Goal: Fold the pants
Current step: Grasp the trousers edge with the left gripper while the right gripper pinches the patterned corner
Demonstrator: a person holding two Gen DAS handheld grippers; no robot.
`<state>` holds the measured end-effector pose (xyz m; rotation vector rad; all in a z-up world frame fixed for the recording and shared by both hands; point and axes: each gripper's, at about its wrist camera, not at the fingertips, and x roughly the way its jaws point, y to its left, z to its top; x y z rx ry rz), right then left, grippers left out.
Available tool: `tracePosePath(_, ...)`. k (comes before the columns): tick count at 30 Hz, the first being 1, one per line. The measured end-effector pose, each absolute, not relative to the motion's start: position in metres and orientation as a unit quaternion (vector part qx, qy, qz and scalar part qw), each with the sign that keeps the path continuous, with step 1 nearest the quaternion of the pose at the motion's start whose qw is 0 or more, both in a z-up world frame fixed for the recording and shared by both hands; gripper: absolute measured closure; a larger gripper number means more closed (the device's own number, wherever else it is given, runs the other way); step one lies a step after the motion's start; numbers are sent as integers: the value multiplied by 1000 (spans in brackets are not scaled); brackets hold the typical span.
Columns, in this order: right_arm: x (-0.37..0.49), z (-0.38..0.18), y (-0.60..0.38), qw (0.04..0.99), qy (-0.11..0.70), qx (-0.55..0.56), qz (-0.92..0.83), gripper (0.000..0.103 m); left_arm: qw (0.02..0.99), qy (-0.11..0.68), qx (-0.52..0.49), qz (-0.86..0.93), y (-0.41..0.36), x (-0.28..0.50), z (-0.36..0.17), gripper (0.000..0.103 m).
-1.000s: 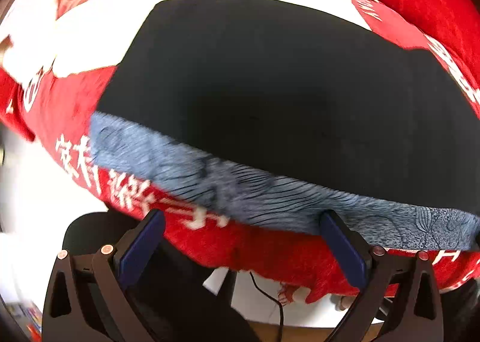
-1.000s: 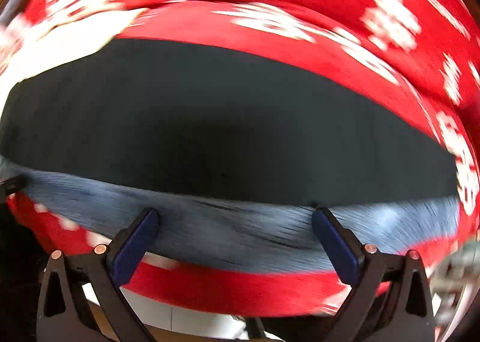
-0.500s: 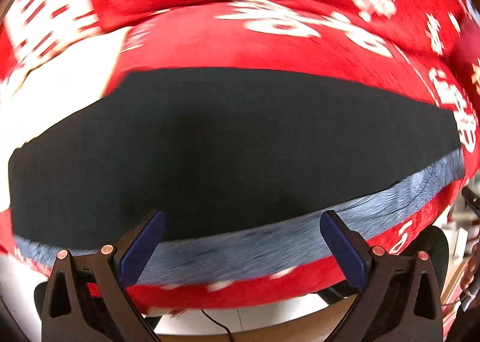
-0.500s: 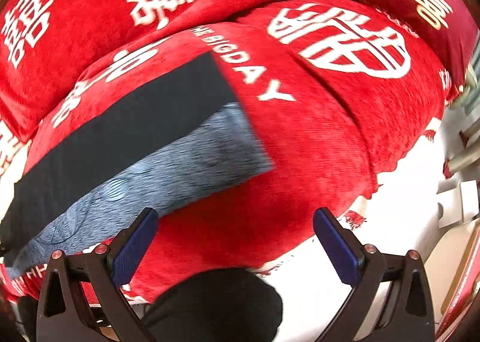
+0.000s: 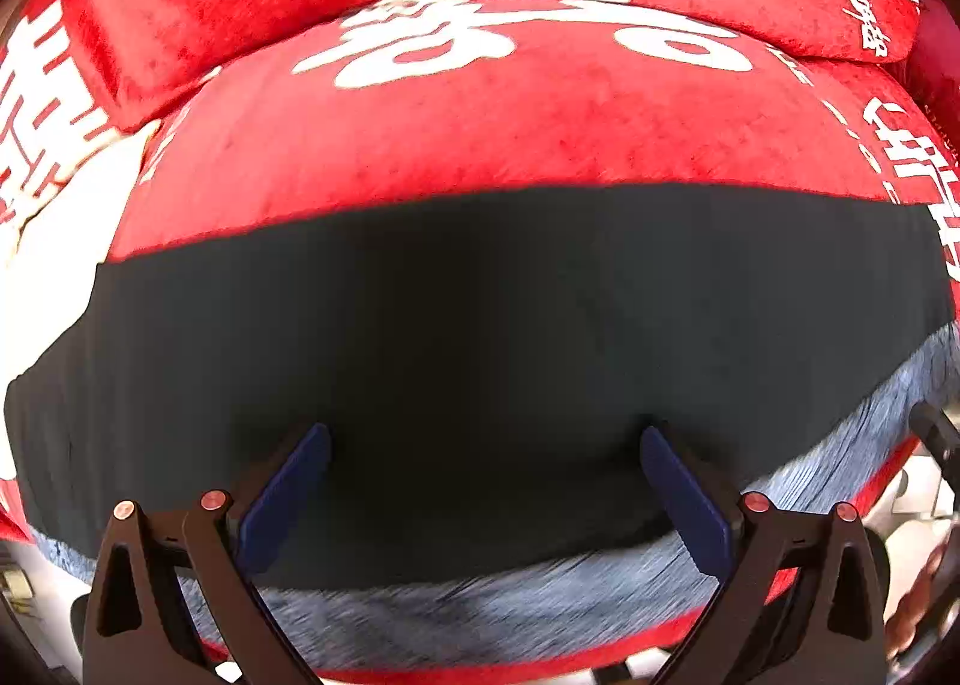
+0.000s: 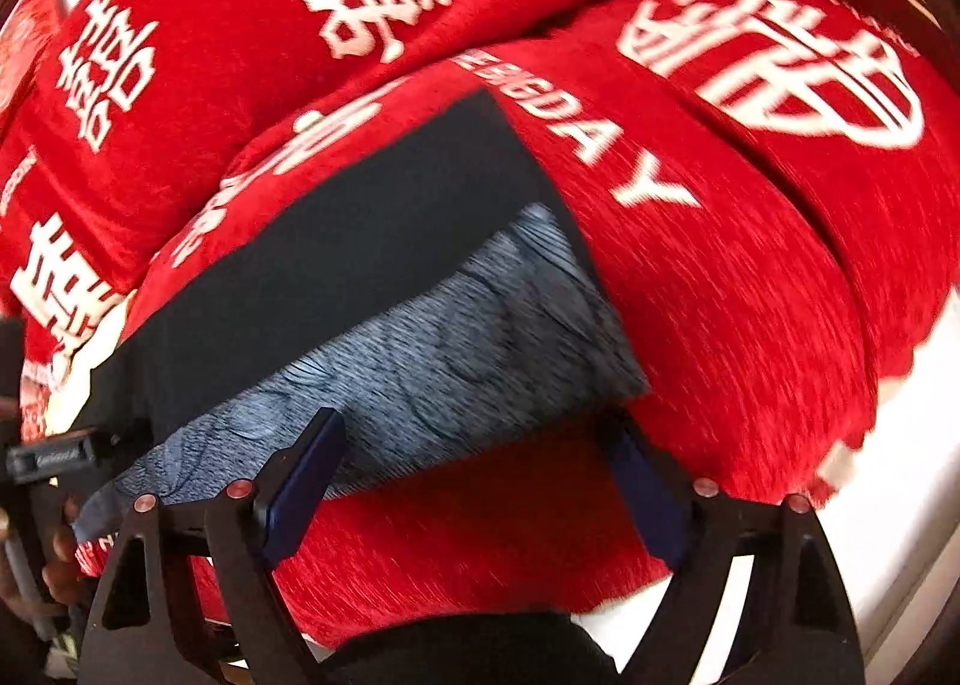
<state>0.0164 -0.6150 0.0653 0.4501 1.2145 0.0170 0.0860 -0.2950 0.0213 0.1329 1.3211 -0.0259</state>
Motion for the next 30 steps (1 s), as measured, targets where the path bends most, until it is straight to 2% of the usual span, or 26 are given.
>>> tracePosePath(9, 49, 68, -620, 814, 533, 229, -8, 13, 781, 625, 22, 8, -318, 103, 30, 0)
tracePosePath(13, 37, 71, -610, 806, 538, 244, 27, 15, 808, 589, 12, 15, -309, 80, 50, 0)
tracePosePath(17, 26, 70, -591, 812, 543, 210, 38, 15, 777, 628, 32, 31, -310, 95, 23, 0)
tracePosePath(20, 44, 71, -590, 816, 536, 213, 40, 17, 777, 628, 8, 36, -304, 99, 25, 0)
tracePosePath(22, 56, 69, -590, 818, 535, 211, 32, 31, 782, 622, 30, 30, -308, 88, 27, 0)
tracePosePath(24, 64, 68, -590, 817, 539, 205, 24, 58, 782, 622, 29, 26, -307, 74, 27, 0)
tracePosePath(27, 66, 68, -594, 812, 544, 211, 23, 72, 783, 621, 28, 20, -306, 51, 27, 0)
tracePosePath(30, 65, 69, -596, 806, 549, 220, 24, 79, 790, 611, 39, 21, -311, 46, 26, 0)
